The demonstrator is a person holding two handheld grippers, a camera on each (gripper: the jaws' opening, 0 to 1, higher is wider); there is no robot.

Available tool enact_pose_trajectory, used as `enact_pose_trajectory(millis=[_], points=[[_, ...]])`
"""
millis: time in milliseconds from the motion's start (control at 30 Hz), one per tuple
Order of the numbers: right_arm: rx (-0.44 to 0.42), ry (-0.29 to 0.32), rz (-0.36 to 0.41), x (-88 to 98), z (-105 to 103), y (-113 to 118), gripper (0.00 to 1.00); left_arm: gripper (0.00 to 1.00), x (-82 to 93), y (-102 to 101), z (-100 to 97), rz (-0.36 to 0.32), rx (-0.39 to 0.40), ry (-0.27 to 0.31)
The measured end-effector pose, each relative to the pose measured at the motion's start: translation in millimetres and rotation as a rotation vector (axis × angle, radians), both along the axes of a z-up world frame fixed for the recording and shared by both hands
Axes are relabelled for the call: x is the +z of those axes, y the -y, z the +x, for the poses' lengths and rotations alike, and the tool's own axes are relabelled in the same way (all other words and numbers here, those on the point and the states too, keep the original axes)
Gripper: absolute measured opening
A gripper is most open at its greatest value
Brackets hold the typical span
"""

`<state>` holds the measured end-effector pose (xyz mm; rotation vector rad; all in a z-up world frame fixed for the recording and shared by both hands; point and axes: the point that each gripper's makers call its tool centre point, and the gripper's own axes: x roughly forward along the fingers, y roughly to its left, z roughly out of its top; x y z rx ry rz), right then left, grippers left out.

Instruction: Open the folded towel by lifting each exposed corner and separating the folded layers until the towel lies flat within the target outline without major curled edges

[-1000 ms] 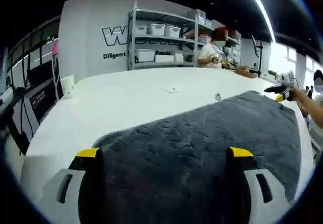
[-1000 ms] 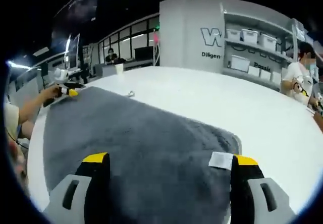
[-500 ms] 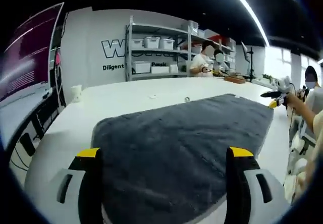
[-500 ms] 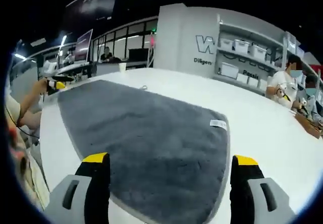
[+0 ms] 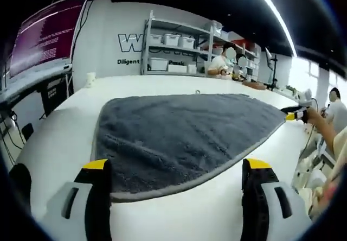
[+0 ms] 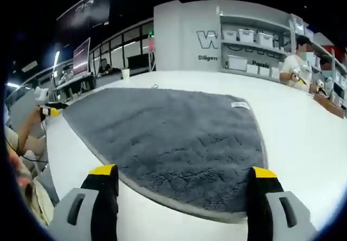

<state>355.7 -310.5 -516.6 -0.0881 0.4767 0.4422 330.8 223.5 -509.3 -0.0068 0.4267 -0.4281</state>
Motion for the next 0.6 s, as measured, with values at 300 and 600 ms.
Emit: enact_pose_trajectory(millis=[300, 600], points=[[-0.005, 0.017, -0.021, 3.6, -4.0, 0.5, 0.99, 0.99, 10.1, -1.6, -3.0, -0.017, -0.004, 0.072], [-0.005, 0.017, -0.005, 22.0, -34.1, -4.5, 0.99, 1.00, 36.5, -13.5, -29.5, -0.005, 0.065, 0.114]])
